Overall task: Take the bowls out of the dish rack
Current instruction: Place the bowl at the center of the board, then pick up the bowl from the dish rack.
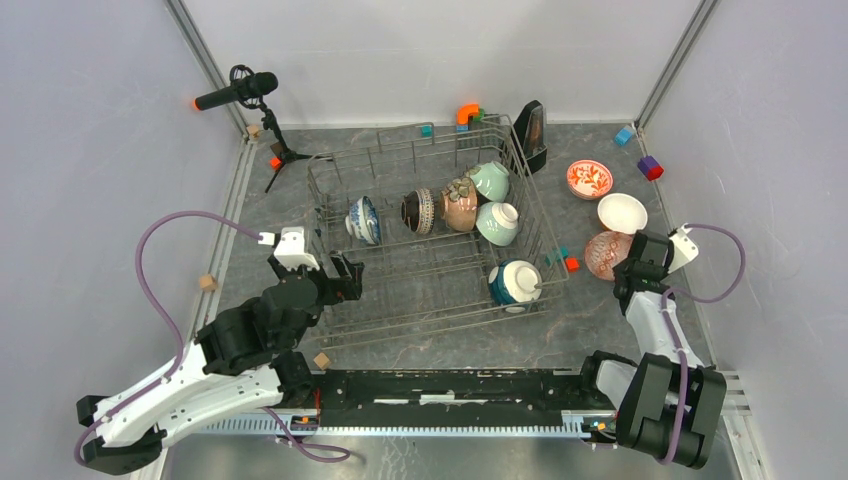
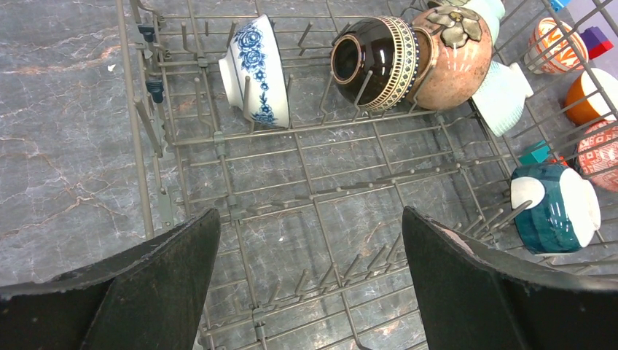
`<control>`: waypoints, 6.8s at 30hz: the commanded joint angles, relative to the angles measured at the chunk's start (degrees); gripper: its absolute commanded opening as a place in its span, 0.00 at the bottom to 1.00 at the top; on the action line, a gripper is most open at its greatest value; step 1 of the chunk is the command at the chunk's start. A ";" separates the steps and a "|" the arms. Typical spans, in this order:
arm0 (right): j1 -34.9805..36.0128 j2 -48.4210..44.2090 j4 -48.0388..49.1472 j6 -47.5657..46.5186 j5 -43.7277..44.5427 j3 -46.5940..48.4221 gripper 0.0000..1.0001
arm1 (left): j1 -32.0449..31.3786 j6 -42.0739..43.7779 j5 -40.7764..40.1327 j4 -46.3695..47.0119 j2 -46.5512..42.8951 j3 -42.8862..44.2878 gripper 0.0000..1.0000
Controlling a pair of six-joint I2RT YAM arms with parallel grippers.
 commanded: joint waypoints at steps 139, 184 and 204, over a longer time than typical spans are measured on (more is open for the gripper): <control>63.75 60.97 29.58 13.26 -46.67 65.16 0.00 | -0.07 10.20 -19.16 -2.72 -0.01 -1.05 1.00; 59.27 43.86 57.03 32.08 -58.81 47.51 0.00 | -0.10 -0.48 -17.82 -7.45 2.53 0.80 1.00; 58.97 24.09 19.00 -4.67 -49.27 48.98 0.00 | -0.10 0.09 -17.17 -5.58 -1.19 14.38 1.00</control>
